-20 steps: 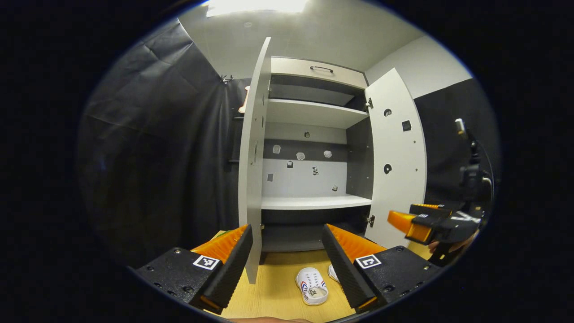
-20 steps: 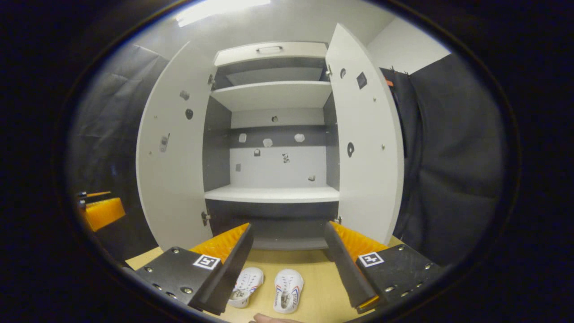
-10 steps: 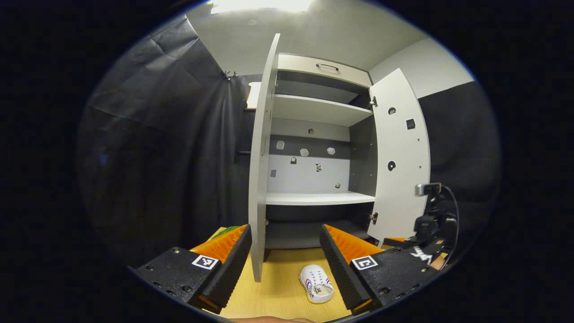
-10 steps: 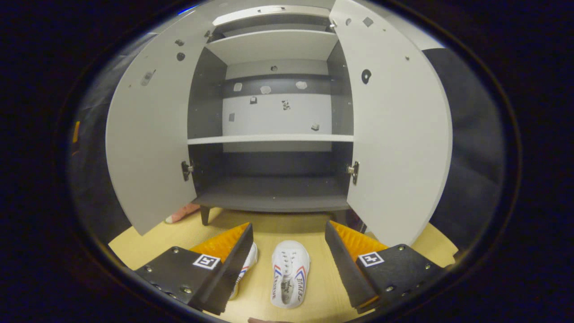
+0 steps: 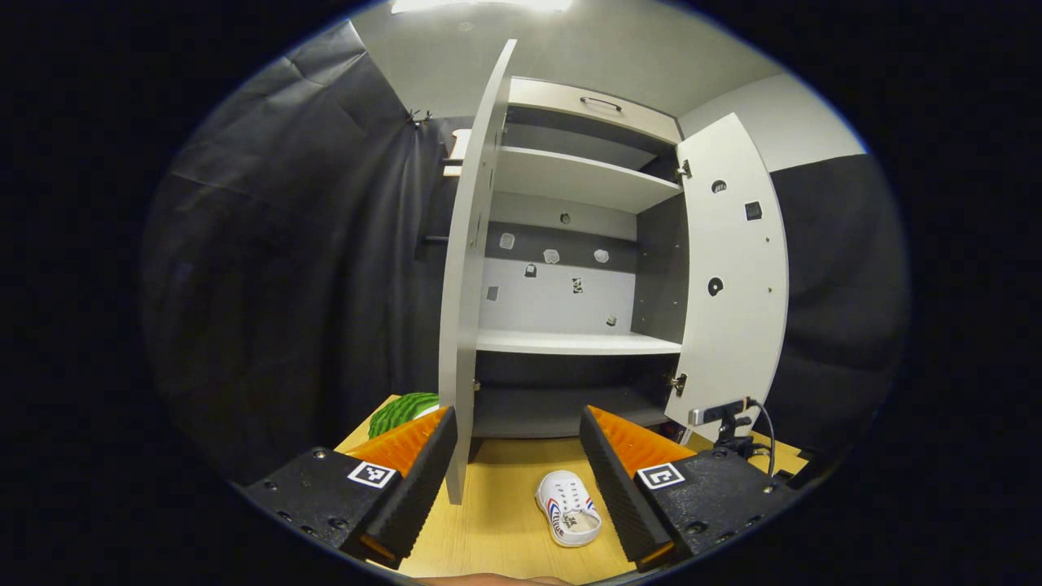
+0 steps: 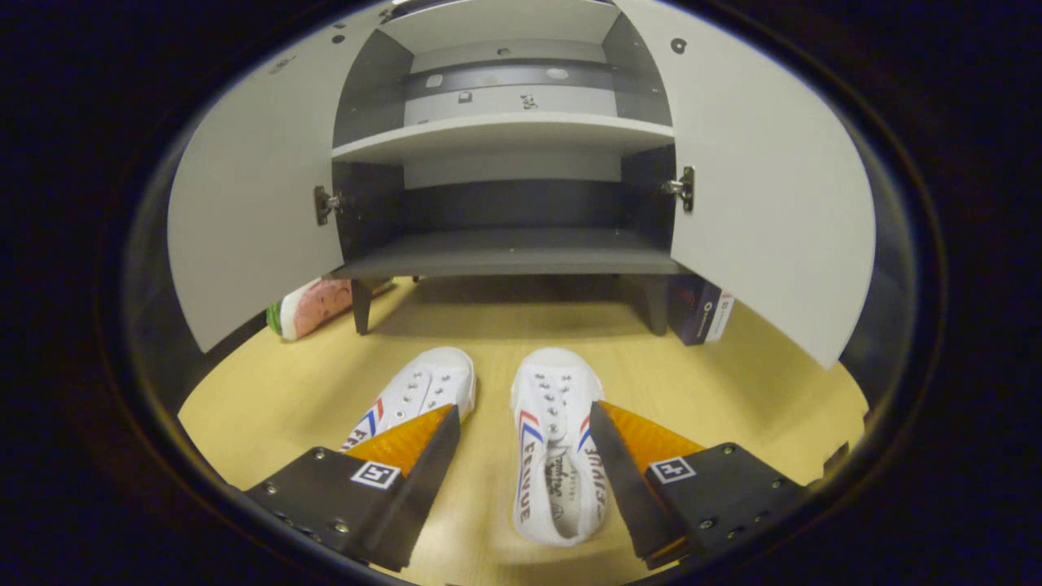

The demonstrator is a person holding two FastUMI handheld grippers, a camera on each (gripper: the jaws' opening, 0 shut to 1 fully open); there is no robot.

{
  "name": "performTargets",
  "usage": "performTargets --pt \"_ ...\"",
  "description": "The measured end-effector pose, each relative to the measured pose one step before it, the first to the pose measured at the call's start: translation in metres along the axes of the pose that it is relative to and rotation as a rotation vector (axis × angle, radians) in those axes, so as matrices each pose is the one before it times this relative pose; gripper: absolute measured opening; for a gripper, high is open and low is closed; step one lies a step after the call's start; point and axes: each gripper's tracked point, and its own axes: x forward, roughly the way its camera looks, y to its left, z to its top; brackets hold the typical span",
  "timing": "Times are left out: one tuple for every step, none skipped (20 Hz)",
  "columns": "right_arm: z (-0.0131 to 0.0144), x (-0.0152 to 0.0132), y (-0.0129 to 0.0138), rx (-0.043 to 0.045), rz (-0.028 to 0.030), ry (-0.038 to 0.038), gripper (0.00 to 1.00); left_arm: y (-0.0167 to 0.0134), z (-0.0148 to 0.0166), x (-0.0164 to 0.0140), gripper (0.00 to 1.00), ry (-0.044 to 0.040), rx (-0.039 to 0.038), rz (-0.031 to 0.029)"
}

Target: Grab one shoe with the right hand and put it into the shoe cabinet, grab the other shoe with the left hand and put it into the shoe cabinet; then close the right door with the right hand and the left door with the left hand.

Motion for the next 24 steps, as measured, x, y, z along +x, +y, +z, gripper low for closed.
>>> performTargets --pt "-0.00879 0.00278 0.00349 0.0027 0.00811 0.0186 0.86 0.00031 -0.00245 -0.00008 0.92 0.00945 0.00191 -0.00372" --pt "-0.00658 0.00398 -0.00073 0.0023 -0.00382 0.01647 0.86 0.00087 -0.00121 -0.00039 0.92 0.00491 0.00393 -0.00078" --pt "-0.0059 0.00386 -0.00398 0.00772 -0.01845 0.01806 0.86 0.00275 -0.00087 0.00063 0.92 0.00386 0.00235 0.00683" --pt "-0.0005 0.00115 0.00009 0.00952 -0.00272 -0.00122 0.82 0.00185 -0.00076 0.0 0.92 0.00067 0.00031 0.00386" --pt "0.00115 0.0046 -0.00214 0.00576 -0.00977 -0.00449 0.84 -0.00038 -0.00093 -0.00026 0.92 0.00033 -0.00163 -0.00265" --pt "-0.00109 0.00259 0.0002 0.01443 -0.00077 0.00498 0.75 -0.00075 -0.00164 -0.00057 0.93 -0.00064 0.00265 -0.00678" --pt "-0.00741 0.00824 -0.00066 0.00172 -0.00535 0.01806 0.72 -0.00019 -0.00177 0.00001 0.93 0.00077 0.001 -0.00189" --pt "-0.00307 0.00391 -0.00261 -0.00806 -0.00071 0.01656 0.6 0.00064 -0.00164 0.0007 0.93 0.00011 0.00209 -0.00068" --pt "0.00307 0.00257 0.00325 0.00885 0.00772 -0.01486 0.49 -0.00083 -0.00174 0.00035 0.93 0.00093 0.00638 -0.00276" --pt "-0.00089 -0.00078 -0.00078 0.00941 0.0033 0.00243 0.47 -0.00116 -0.00282 0.00114 0.93 0.00087 0.00279 -0.00189" --pt "0.00287 0.00137 -0.00093 0.02141 -0.00359 -0.01296 0.47 -0.00217 -0.00238 0.00135 0.93 0.00545 -0.00126 -0.00531" --pt "0.00258 0.00146 -0.00677 -0.0024 -0.02383 -0.0179 0.47 -0.00275 -0.00429 0.00099 0.93 0.00882 0.00002 -0.0083" --pt "0.0022 0.00476 -0.00345 0.03932 0.00805 -0.00079 0.43 -0.00272 -0.00412 0.00136 0.93 0.00967 0.002 -0.00827" --pt "-0.00399 0.00595 0.00232 0.03947 0.0176 0.00524 0.16 -0.00121 -0.00464 0.00234 0.93 0.01015 0.0011 -0.00202" --pt "0.00095 -0.00375 0.00144 0.00867 0.01455 0.0037 0.16 0.0001 -0.00358 0.0022 0.93 0.01019 0.00217 0.00166" --pt "0.00035 0.00145 -0.00065 0.00755 0.0093 0.00344 0.16 -0.00034 -0.00285 0.00146 0.93 0.00717 0.00078 0.00096" --pt "-0.00242 -0.00135 0.00097 -0.00193 0.00999 0.00525 0.16 -0.00078 -0.00177 0.0021 0.93 0.0053 0.00186 -0.00099" --pt "0.00279 -0.00273 0.00255 0.02548 0.02426 -0.00519 0.16 0.00026 -0.00221 0.00104 0.93 0.00516 0.00076 0.00278" --pt "-0.00012 0.00604 -0.00536 0.03715 0.00546 0.00257 0.01 0.00096 -0.00079 0.0012 0.93 0.0044 0.00301 0.00361" --pt "-0.00013 0.00074 0.00241 0.00894 0.0209 0.00029 0.01 0.00006 0.00062 0.0007 0.93 -0.00157 0.00347 0.00112" --pt "-0.00248 -0.00662 0.00243 0.01804 0.024 0.00291 0.01 -0.00053 0.00159 0.0008 0.93 -0.00481 0.00526 -0.00003" --pt "0.00236 -0.0028 0.00043 0.02521 0.01765 -0.00358 0.05 0.00019 0.00031 0.00111 0.93 -0.0071 0.00789 -0.00047" --pt "0.00456 -0.00098 0.00066 0.02572 0.01747 -0.0091 0.01 -0.00076 0.00194 0.00082 0.93 -0.00946 0.00408 -0.00135" --pt "0.00422 -0.00099 0.00294 0.02019 0.01942 -0.00606 0.01 -0.00124 0.00158 0.00133 0.93 -0.01028 0.00192 -0.00397"
